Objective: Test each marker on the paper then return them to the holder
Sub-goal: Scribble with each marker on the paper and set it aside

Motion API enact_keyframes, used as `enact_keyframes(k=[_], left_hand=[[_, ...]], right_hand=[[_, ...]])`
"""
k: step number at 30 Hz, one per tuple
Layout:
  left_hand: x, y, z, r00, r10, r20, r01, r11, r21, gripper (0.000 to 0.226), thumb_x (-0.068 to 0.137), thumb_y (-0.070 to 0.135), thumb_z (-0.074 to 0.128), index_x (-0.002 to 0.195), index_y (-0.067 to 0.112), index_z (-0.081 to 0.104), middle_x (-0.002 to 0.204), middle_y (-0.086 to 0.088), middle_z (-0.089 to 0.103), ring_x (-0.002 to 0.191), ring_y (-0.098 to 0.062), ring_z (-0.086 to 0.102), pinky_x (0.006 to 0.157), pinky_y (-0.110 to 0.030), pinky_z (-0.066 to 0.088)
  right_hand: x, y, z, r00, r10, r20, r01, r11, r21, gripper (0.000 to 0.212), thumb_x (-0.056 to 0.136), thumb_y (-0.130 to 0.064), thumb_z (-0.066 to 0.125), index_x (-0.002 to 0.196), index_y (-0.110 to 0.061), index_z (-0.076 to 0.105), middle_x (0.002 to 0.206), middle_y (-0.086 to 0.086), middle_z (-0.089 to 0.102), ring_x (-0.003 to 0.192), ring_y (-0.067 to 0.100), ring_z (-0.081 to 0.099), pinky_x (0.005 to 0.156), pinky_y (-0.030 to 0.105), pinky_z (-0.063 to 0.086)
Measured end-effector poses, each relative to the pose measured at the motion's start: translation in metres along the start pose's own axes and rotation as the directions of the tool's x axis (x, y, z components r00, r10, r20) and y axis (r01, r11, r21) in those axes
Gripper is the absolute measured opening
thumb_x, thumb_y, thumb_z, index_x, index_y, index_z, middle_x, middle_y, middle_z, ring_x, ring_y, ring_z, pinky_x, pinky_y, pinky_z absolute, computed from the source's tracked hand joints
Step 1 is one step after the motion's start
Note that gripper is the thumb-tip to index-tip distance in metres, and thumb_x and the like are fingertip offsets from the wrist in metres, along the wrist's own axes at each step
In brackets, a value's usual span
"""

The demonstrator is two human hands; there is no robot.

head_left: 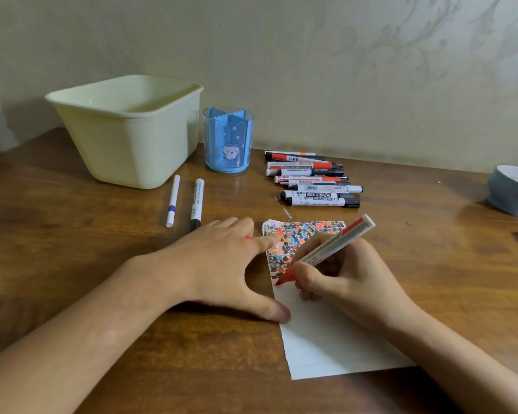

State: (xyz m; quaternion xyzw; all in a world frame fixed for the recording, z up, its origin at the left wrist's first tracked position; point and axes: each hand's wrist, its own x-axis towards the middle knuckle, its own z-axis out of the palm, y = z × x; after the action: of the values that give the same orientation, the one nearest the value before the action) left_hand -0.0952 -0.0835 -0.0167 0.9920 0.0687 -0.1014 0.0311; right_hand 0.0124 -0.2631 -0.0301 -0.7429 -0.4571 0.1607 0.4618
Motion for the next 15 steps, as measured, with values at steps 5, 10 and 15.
enact_keyframes(k=[5,10,15], left_hand=[[0.0000,0.0001,0.0005,1.000,0.003,-0.005,-0.003,1.000,0.005,0.114,0.061,0.096,0.045,0.156,0.043,0.010,0.101,0.012,0.028,0.098,-0.008,0.031,0.079,-0.027,0.027],[0.0000,0.0002,0.0008,1.000,0.000,-0.009,0.000,1.000,0.006,0.115,0.061,0.096,0.045,0.156,0.042,0.009,0.101,0.013,0.029,0.098,-0.008,0.032,0.078,-0.026,0.027],[0.0001,-0.0009,0.0027,1.000,0.011,-0.029,-0.011,1.000,0.005,0.117,0.059,0.098,0.043,0.156,0.042,0.009,0.099,0.013,0.029,0.100,-0.009,0.032,0.083,-0.026,0.028]], right_hand=[[-0.0007,-0.0007,0.0004,1.000,-0.017,0.011,0.017,0.999,0.037,0.015,0.089,-0.005,0.068,0.083,-0.018,0.071,0.072,0.003,0.074,0.063,0.020,0.072,0.061,0.035,0.060],[0.0002,0.0013,0.0002,1.000,-0.006,0.008,0.006,1.000,0.013,0.012,0.087,-0.005,0.069,0.084,-0.017,0.071,0.071,0.005,0.073,0.063,0.020,0.072,0.062,0.036,0.061],[-0.0002,-0.0003,0.0001,0.999,-0.025,0.027,0.024,0.999,0.041,0.012,0.087,-0.004,0.069,0.082,-0.014,0.071,0.074,0.009,0.073,0.064,0.022,0.071,0.062,0.037,0.061]])
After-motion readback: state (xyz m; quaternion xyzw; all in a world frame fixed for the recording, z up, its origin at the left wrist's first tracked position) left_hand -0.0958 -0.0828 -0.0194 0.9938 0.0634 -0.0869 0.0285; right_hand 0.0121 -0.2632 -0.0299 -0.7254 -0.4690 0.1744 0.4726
